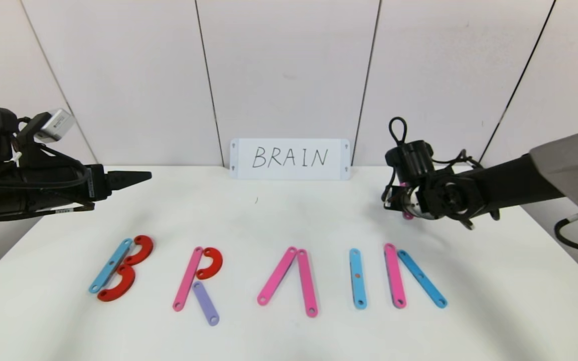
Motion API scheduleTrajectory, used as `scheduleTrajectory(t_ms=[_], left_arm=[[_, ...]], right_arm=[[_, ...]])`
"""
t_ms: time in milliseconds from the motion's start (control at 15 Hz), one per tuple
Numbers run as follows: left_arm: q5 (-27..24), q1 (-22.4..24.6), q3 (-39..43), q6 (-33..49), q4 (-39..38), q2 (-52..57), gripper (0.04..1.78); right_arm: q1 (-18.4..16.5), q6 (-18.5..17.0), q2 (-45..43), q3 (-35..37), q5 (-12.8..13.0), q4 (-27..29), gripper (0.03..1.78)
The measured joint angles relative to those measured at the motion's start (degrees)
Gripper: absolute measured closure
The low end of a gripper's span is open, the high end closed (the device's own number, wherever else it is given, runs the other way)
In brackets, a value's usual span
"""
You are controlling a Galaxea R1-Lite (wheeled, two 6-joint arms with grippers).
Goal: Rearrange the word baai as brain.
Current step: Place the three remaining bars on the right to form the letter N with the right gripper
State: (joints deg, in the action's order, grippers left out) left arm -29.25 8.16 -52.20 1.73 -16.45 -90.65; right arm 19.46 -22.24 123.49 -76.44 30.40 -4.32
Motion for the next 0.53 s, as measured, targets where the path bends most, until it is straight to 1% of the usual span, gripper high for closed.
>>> scheduleTrajectory(t_ms=[133,267,333,400,533], left_arm=[[-0.02,0.0,0.0,0.02,-0.15,-0.06,0.09],[-0.05,0.0,0.02,0.0,-0.15,-0.09,0.09],[-0.02,-0.02,0.05,0.0,-0.15,-0.09,0.09],[-0.02,-0.02,0.06,0.0,-0.15,-0.09,0.09],[-0.02,-0.02,0.13,0.0,-0.12,-0.04,0.09]], right_arm=[[-1.51,5.27,-5.19,4.13,-0.34,-0.06,1.51],[-3.0,10.34,-11.61,9.85,-1.5,-0.23,1.51],[-3.52,12.35,-15.41,13.24,-2.96,-0.23,1.51],[-4.0,13.86,-19.14,16.65,-5.07,-0.2,1.51],[-4.63,15.98,-26.25,24.59,-10.46,-0.34,1.51]])
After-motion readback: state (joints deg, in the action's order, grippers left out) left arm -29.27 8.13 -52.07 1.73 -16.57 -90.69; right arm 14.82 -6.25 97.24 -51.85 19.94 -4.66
